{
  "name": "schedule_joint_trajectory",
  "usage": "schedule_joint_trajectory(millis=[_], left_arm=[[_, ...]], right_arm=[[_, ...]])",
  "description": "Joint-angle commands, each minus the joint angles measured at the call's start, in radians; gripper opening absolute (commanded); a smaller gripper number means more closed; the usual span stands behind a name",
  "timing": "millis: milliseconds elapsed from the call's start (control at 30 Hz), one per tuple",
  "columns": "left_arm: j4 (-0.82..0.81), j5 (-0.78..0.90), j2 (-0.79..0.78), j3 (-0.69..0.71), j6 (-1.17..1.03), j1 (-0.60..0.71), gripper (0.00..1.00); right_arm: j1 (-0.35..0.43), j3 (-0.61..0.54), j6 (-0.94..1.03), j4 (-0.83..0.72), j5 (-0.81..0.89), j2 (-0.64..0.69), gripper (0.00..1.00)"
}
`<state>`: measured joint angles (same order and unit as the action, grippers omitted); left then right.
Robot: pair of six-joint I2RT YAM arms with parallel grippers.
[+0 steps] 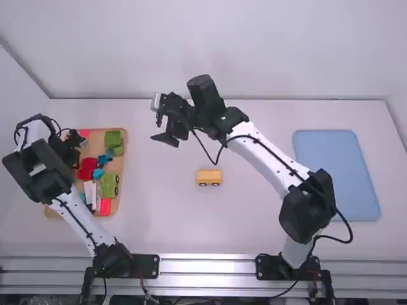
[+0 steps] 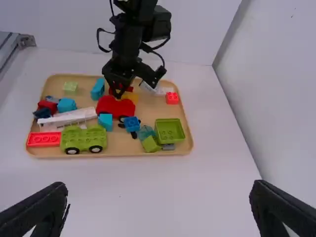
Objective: Assemble lego blocks to make yellow taxi
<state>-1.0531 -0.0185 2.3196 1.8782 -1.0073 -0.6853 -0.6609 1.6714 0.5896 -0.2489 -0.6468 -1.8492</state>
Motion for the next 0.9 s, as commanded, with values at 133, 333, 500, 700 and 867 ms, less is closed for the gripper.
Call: schedule_joint_trajectory(millis=[133,333,500,700,867], left_arm=[[0.016,-0.009,0.002,0.006,0.075,-0.003,0.29],[-0.016,-0.023,0.002,0.080,0.164,0.005,0.36],[-0.058,-0.023,0.002,0.107,0.173,0.005,0.43],[-0.084,0.024,0.002,0.085,0.106,0.005,0.43],[-0.084,0.035,0.002,0.063,0.074,0.005,0.43]], right_arm=[[0.000,0.031,-0.010,0.005,-0.002,-0.003,0.98],[0.000,0.031,-0.010,0.006,-0.001,-0.003,0.98],[0.001,0.031,-0.010,0.006,0.004,-0.005,0.98],[0.000,0.031,-0.010,0.002,0.043,-0.005,0.98],[0.000,0.030,-0.010,0.002,0.043,-0.005,0.98]])
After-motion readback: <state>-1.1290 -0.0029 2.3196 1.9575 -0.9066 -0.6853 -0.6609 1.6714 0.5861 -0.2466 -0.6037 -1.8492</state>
